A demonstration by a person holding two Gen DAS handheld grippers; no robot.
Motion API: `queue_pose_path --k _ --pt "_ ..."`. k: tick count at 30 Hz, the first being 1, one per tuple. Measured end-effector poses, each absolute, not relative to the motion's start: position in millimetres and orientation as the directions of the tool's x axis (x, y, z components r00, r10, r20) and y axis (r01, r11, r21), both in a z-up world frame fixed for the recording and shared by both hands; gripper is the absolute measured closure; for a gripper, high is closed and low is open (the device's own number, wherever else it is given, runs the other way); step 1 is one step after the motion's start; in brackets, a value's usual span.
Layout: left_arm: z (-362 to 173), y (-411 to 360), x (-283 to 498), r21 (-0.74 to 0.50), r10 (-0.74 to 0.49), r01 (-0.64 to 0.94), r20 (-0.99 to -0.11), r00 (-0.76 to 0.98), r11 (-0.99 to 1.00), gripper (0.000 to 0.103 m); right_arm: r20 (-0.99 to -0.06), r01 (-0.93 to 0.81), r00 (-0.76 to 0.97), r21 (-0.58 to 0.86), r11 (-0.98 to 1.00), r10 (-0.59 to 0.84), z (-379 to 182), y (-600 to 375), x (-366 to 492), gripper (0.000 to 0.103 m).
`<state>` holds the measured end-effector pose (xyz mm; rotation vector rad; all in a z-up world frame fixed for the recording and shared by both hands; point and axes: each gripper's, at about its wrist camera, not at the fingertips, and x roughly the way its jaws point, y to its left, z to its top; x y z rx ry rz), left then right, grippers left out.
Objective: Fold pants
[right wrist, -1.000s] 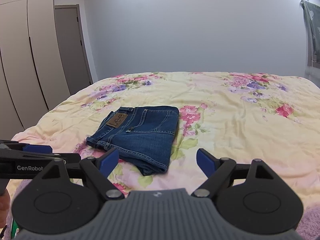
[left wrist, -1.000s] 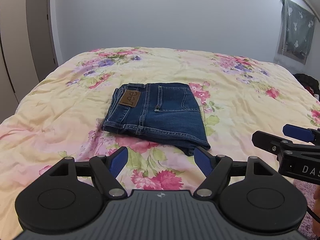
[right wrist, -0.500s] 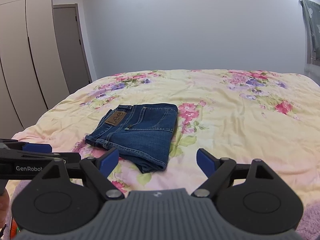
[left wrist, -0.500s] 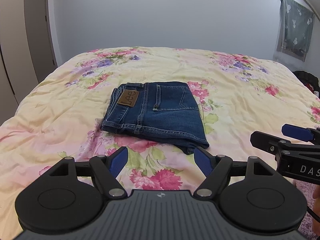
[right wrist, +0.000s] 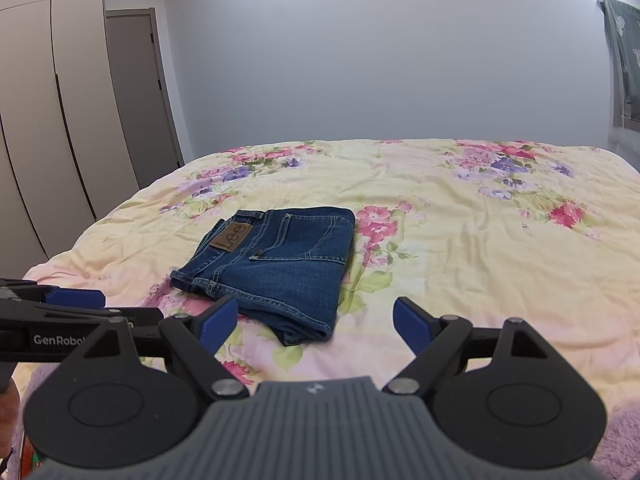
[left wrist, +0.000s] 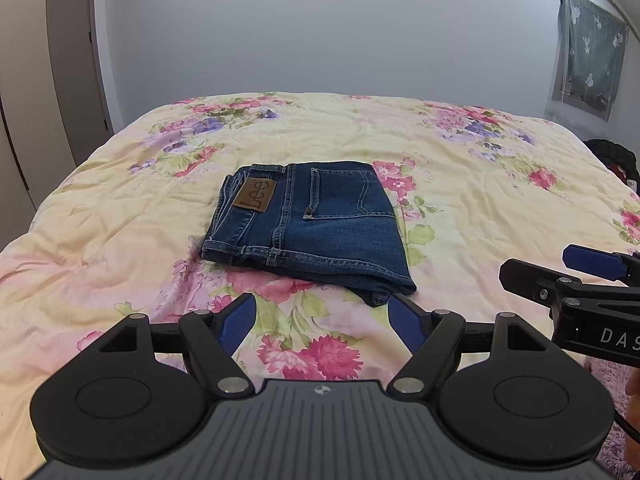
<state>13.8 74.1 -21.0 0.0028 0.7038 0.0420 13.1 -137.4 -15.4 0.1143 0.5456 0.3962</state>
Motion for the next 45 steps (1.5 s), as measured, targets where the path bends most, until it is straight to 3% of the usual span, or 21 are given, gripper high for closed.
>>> queue_pose_path --k 45 --pt "-14.0 67.6 9.0 0.038 0.049 -0.032 -0.623 0.781 0.999 0.015 -0.484 -0.317 0.785 0.224 0.922 0.387 -14.4 -143.8 8.4 0.022"
